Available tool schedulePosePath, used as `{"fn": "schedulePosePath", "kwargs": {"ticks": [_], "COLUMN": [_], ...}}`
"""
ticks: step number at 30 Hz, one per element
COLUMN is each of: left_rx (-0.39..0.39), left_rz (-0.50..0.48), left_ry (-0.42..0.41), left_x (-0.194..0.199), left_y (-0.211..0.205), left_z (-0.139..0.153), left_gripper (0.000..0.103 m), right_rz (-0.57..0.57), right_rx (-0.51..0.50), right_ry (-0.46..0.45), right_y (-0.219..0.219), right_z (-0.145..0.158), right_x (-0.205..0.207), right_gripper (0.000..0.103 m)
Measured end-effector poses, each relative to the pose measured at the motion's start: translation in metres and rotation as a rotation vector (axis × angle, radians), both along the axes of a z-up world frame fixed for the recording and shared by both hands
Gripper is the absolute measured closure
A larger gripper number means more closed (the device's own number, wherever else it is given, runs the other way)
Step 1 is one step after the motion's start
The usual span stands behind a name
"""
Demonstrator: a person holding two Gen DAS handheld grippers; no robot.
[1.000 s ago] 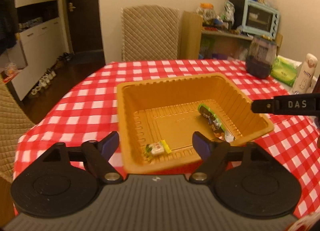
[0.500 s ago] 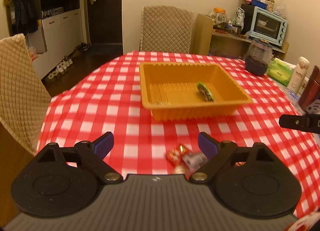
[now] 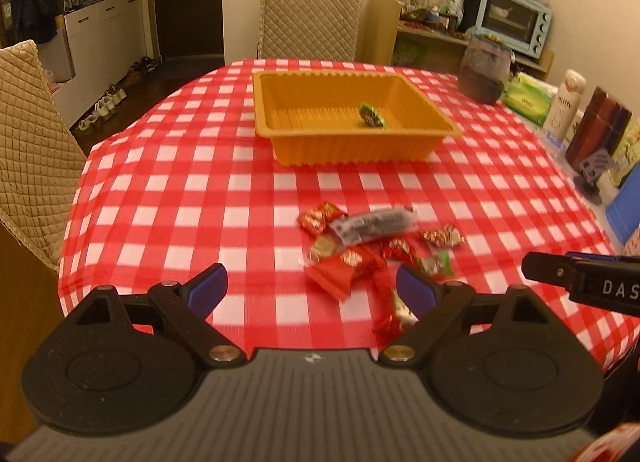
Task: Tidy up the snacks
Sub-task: 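Move both grippers back from the tray to the snack pile, then grasp the gold-and-red printed candy with the left gripper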
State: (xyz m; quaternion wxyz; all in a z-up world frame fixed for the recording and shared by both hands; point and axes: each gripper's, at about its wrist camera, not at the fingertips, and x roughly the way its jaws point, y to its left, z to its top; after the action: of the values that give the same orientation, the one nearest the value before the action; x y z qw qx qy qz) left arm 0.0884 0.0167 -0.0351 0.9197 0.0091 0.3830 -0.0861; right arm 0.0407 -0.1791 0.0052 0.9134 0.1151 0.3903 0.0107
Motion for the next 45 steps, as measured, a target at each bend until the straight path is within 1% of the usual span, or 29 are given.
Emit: {"fn": "schedulePosePath", "kwargs": {"ticks": [3,10,19,28,33,37,39,45], "left_rx": [0.012,0.006,0.004,-0.004,-0.012,-0.01,-0.006,0.014], "left_rz": [-0.002,0.001,-0.021,-0.077,-0.121,-0.157,-0.176,-0.199], "left_ry": [0.008,0.028,0.047,0.065,0.075,0.08,0.088,0.104], "left_x": [-0.004,-0.006,-0.003,0.0,0.004,0.007,0.01,0.021], "left_y": [-0.003,-0.006,-0.013,-0.029,-0.04,-0.051,-0.057,-0.069], "left_z": [-0.003,-0.007,-0.011,-0.022,-0.029,-0.035,-0.04,-0.057], "left_gripper": [0.013,0.013,0.013,0.02,0.034,0.042,0.049,0.06], "right_rz": [0.007,0.023,0.017,0.008,-0.002,-0.021,-0.031,-0.045], "right_rx": [-0.006,-0.038,-0.047,-0.057,-0.068,-0.076,-0.074,-0.071], "right_ry": [0.014,0.037,0.057,0.069,0.07,0.074,0.08,0.09], "right_y": [0.001,0.001,-0.002,-0.009,-0.016,-0.024,-0.029,-0.037], "right_z": [-0.004,-0.009,-0.015,-0.024,-0.031,-0.036,-0.039,-0.046], "right_x": [-0.001,0.004,0.007,0.013,0.018,0.022,0.025,0.03], "right_gripper": [0.051,0.051,0.051,0.051,0.051,0.051,0.051,0.051]}}
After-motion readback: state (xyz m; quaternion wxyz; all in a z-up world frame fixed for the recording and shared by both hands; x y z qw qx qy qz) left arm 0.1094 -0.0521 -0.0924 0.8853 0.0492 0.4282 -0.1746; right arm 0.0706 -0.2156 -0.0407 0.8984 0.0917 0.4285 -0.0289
